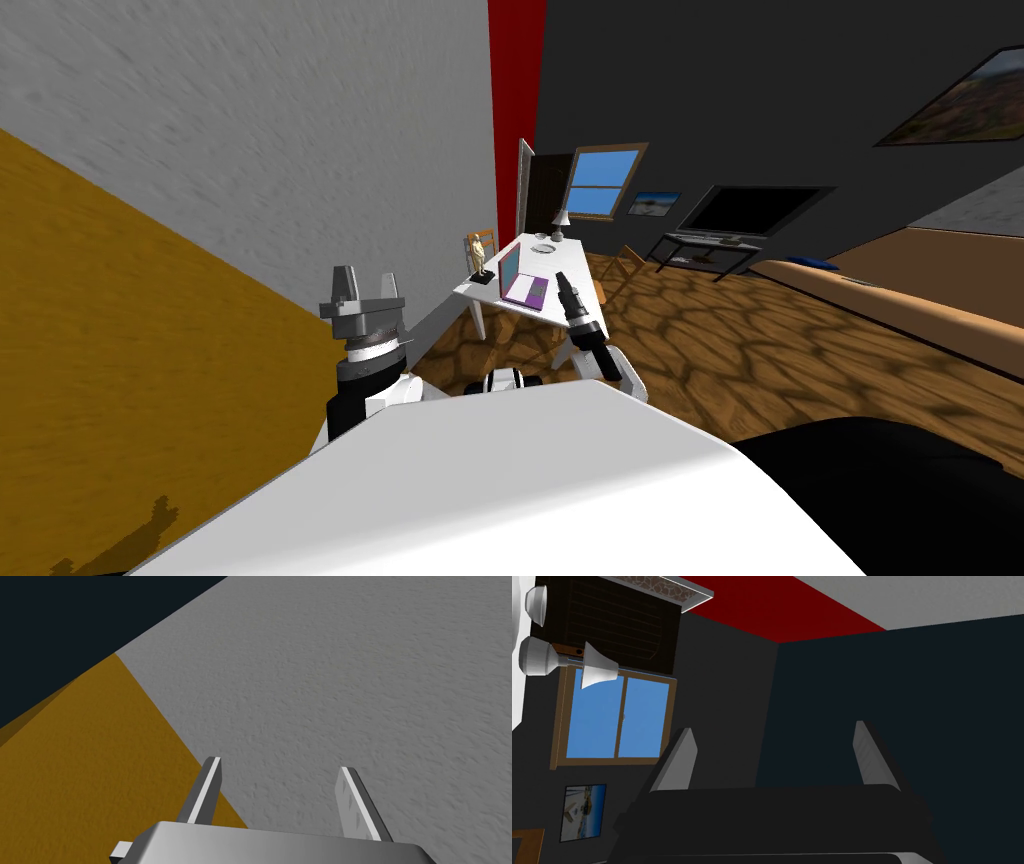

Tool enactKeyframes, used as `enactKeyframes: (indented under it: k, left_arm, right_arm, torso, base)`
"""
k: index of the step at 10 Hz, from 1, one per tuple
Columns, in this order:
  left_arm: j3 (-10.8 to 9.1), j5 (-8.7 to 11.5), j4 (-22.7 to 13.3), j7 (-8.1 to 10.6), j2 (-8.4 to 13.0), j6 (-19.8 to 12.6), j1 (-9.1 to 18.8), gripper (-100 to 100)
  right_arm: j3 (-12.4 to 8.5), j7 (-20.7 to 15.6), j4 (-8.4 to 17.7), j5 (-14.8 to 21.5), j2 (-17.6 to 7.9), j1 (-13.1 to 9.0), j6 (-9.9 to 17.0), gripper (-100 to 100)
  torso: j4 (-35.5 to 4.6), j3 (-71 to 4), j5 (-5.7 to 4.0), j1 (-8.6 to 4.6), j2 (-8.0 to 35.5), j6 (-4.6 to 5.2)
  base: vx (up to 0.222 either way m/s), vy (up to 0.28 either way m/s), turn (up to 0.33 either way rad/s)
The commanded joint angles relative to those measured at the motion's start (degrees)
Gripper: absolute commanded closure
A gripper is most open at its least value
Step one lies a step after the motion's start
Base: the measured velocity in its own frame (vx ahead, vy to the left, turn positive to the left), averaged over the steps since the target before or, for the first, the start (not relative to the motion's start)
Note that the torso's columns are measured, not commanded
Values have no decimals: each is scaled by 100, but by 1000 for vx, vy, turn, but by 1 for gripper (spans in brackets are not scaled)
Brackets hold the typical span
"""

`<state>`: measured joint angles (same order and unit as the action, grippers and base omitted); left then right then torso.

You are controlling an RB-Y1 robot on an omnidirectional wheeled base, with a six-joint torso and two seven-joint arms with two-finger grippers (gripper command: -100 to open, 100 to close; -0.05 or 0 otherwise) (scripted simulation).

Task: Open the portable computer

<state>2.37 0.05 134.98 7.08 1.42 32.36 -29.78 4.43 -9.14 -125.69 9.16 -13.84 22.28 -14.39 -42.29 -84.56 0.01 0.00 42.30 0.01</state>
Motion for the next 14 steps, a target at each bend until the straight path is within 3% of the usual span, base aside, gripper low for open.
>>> enactKeyframes:
  k: [1, 2, 9, 11, 12, 13, 14]
  left_arm:
    - [0, 0, 0, 0, 0, 0, 0, 0]
    - [0, 0, 0, 0, 0, 0, 0, 0]
    - [0, 0, 0, 0, 0, 0, 0, 0]
    - [0, 0, 0, 0, 0, 0, 0, 0]
    - [-1, 0, 0, 0, 1, 0, 0, 0]
    - [-1, 0, 0, 0, 1, 0, 0, 0]
    - [0, 0, 0, 0, 0, 0, 0, 0]
  right_arm:
    - [9, -266, 28, 121, -164, -115, 395, -100]
    - [9, -266, 28, 121, -164, -115, 430, -100]
    - [74, -1260, 112, 560, -773, -476, 1628, -100]
    - [74, -1285, 112, 560, -773, -476, 1841, -100]
    - [90, -1550, 137, 660, -936, -571, 2044, -100]
    - [90, -1550, 137, 660, -936, -571, 2196, -100]
    - [90, -1550, 137, 660, -936, -571, 2213, -100]
  torso:
    - [-1, 3, -1, -1, 5, -1]
    - [-1, 2, -2, -8, 2, -1]
    - [0, 0, -2, -8, -2, 0]
    - [1, -3, -1, -3, -5, 0]
    - [1, -3, -7, -23, -6, 1]
    - [0, -1, -5, -10, -2, -2]
    - [0, 0, 0, 3, -1, 0]
  base:
    - [-39, 84, 21]
    - [-11, 37, 2]
    - [-20, 107, 37]
    - [-13, 81, 10]
    - [-17, 60, 53]
    - [-15, 80, 39]
    - [-1, 46, -4]
